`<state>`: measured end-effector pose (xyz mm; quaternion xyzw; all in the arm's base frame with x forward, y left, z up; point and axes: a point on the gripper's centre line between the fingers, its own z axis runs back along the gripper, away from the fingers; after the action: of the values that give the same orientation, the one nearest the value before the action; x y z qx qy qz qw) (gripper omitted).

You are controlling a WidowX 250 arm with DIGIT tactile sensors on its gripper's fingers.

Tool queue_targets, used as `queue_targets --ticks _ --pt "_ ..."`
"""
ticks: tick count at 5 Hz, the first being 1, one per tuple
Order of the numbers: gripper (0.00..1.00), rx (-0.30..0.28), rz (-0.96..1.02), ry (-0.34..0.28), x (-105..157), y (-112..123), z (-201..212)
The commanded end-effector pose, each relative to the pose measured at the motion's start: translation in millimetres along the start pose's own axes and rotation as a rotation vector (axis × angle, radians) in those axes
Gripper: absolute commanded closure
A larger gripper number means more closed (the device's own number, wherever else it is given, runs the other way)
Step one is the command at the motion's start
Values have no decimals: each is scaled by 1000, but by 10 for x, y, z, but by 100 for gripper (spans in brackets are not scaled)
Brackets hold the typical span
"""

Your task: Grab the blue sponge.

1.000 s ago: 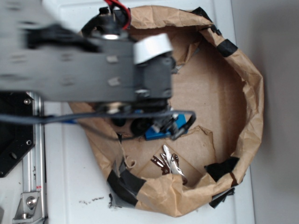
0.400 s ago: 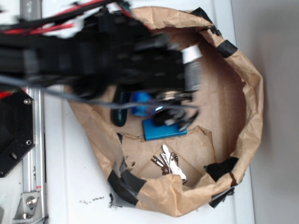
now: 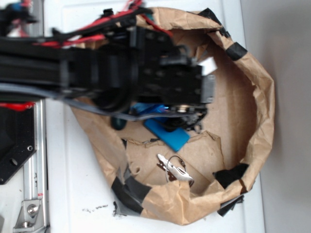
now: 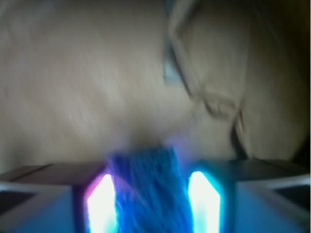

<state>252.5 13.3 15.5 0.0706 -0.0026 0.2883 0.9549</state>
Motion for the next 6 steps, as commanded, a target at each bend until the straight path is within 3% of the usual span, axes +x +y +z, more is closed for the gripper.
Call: queue_targets --ticks 1,3,4,5,6 --pt "100 -45 -69 -102 -62 167 354" --pt "100 -82 -204 -178 2 156 587" --pt "100 -115 -433 -334 136 161 1061" --pt "100 -204 -666 -379 270 128 1539" --pt "100 -175 -811 -405 378 55 1719"
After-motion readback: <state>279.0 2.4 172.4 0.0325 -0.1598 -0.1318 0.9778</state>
